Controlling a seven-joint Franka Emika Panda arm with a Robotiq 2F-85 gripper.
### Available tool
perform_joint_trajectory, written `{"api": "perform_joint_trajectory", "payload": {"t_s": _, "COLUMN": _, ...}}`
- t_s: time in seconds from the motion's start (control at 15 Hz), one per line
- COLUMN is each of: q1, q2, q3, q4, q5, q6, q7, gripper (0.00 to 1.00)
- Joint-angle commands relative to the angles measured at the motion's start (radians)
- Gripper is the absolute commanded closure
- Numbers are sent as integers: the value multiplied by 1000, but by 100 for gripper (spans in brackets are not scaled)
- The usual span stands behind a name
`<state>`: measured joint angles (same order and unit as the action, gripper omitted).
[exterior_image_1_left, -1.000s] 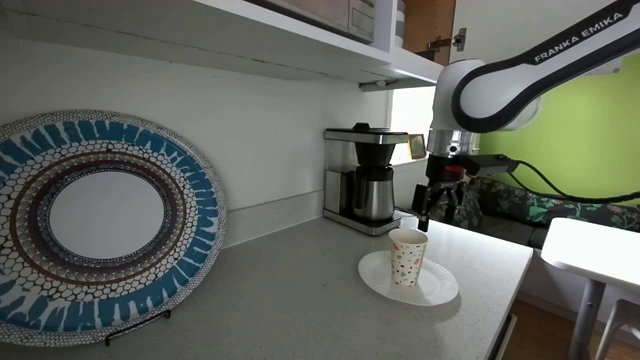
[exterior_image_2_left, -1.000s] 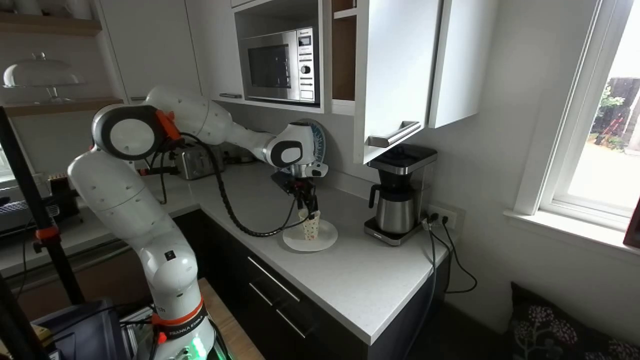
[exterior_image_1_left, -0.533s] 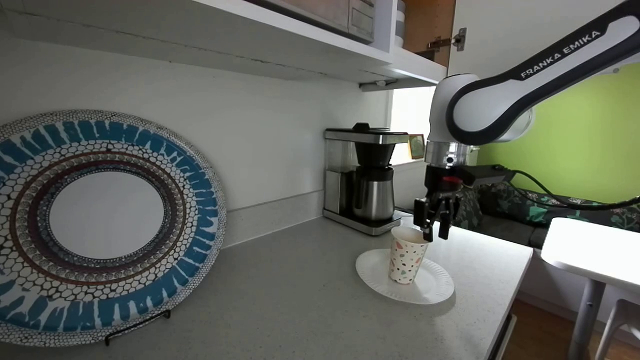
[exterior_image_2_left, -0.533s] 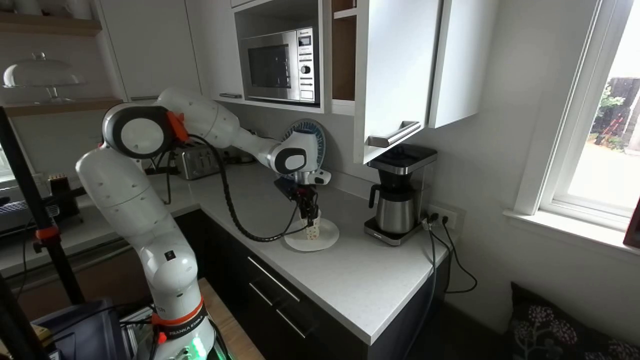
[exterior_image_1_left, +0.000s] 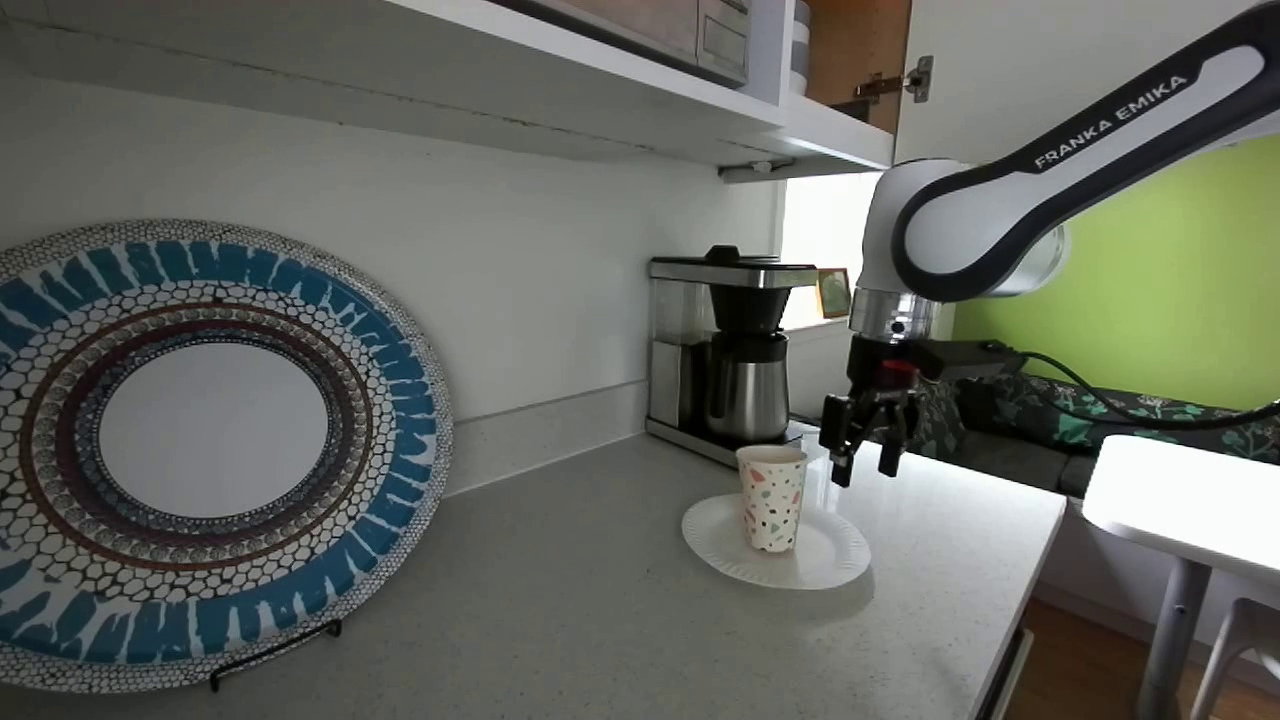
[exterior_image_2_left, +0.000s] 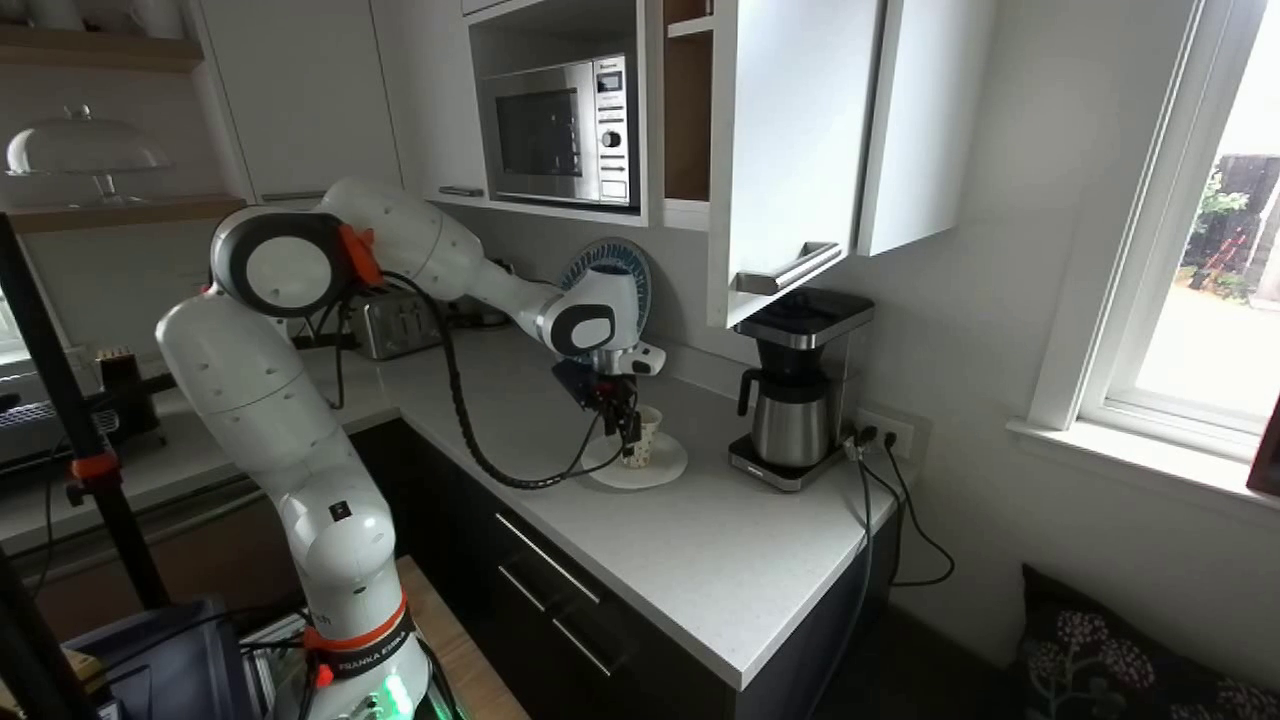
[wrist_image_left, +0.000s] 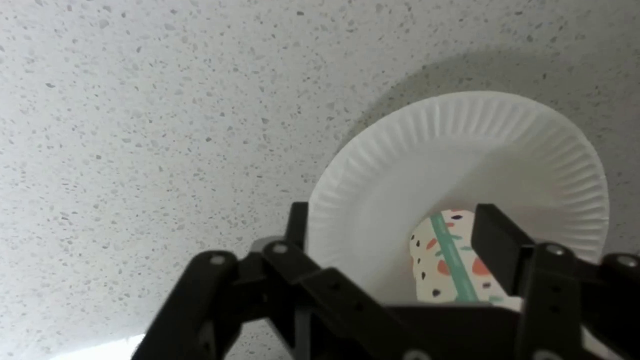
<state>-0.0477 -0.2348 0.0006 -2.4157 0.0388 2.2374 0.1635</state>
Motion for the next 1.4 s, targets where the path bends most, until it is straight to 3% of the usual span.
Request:
{"api": "perform_joint_trajectory", "payload": {"t_s": 0.0, "q1": 9, "q2": -4, "q3": -10, "q4": -22, "q5": 43, "q6": 50, "q7": -6, "gripper": 0}}
{"api": "perform_joint_trajectory", "payload": {"t_s": 0.53, "q1": 23, "q2": 18, "q3": -5, "q4": -18, "q5": 179, "q6": 221, "q7": 31, "gripper": 0}}
{"api": "perform_joint_trajectory", "payload": {"t_s": 0.8, "q1": 14, "q2": 56, "q3": 5, "q4": -14, "q5": 152, "q6": 242, "q7": 97, "gripper": 0}}
{"api": "perform_joint_trajectory", "payload": {"t_s": 0.87, "q1": 14, "q2": 65, "q3": 6, "q4": -13, "q5": 150, "q6": 237, "q7": 104, "gripper": 5}}
{"api": "perform_joint_trajectory", "payload": {"t_s": 0.93, "q1": 15, "q2": 72, "q3": 5, "q4": -12, "q5": 152, "q6": 231, "q7": 106, "gripper": 26}}
{"api": "perform_joint_trajectory", "payload": {"t_s": 1.07, "q1": 15, "q2": 83, "q3": 4, "q4": -12, "q5": 148, "q6": 225, "q7": 109, "gripper": 30}}
{"api": "perform_joint_trajectory", "payload": {"t_s": 1.33, "q1": 18, "q2": 91, "q3": 1, "q4": -11, "q5": 155, "q6": 222, "q7": 101, "gripper": 61}}
